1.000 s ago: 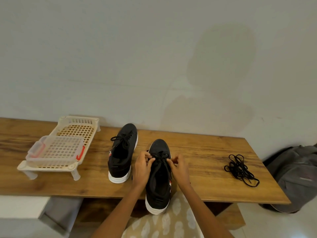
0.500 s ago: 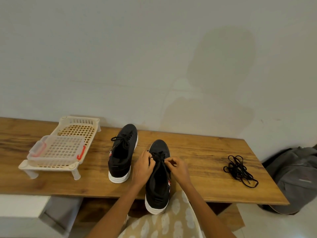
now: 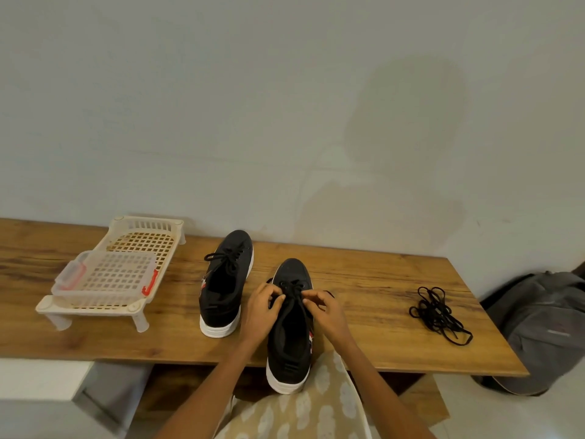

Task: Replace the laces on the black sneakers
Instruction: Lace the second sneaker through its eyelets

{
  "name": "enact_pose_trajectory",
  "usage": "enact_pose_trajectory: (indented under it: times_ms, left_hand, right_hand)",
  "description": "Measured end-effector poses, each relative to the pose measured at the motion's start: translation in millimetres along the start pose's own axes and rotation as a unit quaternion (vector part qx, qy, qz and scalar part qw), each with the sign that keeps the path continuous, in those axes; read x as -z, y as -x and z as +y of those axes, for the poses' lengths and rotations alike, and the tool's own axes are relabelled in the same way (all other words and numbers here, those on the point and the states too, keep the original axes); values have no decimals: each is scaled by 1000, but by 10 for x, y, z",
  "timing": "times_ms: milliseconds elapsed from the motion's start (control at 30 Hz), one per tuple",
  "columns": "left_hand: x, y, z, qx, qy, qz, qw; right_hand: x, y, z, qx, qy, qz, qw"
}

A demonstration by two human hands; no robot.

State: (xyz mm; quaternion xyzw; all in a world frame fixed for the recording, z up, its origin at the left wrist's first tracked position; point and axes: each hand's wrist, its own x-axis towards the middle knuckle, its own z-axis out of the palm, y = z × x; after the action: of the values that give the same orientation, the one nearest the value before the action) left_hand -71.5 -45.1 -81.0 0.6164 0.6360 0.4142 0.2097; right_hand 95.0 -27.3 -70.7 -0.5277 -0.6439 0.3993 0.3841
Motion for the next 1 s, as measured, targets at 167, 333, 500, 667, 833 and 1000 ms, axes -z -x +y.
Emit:
enact_pose_trajectory:
  times_ms: [167,333,500,667,833,1000]
  left_hand:
    - [32,-17,44,6,-17,-17,1000]
    - [68,-31,47,26,-41,-16,999]
    - [71,-1,36,30,-45,-13,998]
    - [50,32,35,36,-34,-4,999]
    - [60,18,13,39,-38,-16,998]
    - [39,12,-6,46,-36,-16,998]
  right_hand:
    - [-18,2,-24,33,46,11,998]
    - [-46,5,-38,2,103,25,994]
    - [-24,24,-73,20,105,0,994]
    - [-48,-16,-102,33,130,-6,991]
    - [-81,7,-156,-12,112,25,993]
    - [-30,43,-98,-16,36,19,999]
